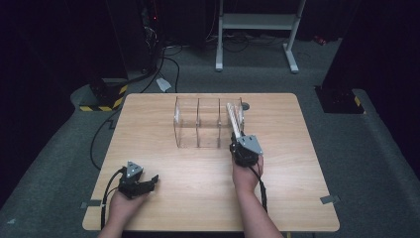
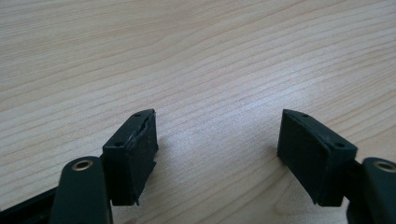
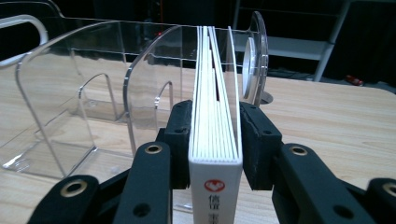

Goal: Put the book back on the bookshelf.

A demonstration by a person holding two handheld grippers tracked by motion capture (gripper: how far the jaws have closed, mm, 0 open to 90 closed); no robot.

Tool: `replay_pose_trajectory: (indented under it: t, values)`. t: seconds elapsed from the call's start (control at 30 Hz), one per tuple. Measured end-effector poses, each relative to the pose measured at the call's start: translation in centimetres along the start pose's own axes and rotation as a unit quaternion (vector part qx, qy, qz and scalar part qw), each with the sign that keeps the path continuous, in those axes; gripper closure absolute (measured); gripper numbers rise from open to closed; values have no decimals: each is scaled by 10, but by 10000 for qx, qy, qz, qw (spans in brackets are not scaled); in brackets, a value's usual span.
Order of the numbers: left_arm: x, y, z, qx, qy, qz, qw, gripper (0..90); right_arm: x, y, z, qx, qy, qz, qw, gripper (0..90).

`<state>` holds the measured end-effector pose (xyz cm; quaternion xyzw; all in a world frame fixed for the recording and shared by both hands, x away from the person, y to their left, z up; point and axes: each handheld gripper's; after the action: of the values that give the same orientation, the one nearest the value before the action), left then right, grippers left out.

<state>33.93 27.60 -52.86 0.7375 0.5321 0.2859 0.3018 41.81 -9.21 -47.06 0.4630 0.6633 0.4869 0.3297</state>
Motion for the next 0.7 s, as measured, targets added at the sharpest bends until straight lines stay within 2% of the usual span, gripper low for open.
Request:
replay_pose_trajectory:
  t: [0.3, 0.43, 0.57, 0.7]
  values:
    - [0, 0, 0, -9, 5, -3, 10000, 286, -4, -6, -15, 89, 300, 139, 9994, 621]
    - [0, 0, 0, -4, 1, -3, 10000, 286, -5, -11, -17, 213, 311, 180, 9991, 643]
    - [0, 0, 0, -10, 8, -5, 10000, 286, -3, -16, -15, 300, 100, 196, 9993, 690]
    - [0, 0, 0, -11, 6, -1, 10000, 287, 2, -18, -13, 212, -183, 115, 9995, 740]
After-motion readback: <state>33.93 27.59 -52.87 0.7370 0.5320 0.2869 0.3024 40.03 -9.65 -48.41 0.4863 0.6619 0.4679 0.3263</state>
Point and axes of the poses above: each handheld gripper's, and its own axes: z roughly forward along the jaws, y roughly out of its top, x roughly to its left, and after that the axes turned 8 degrees about y, right-handed
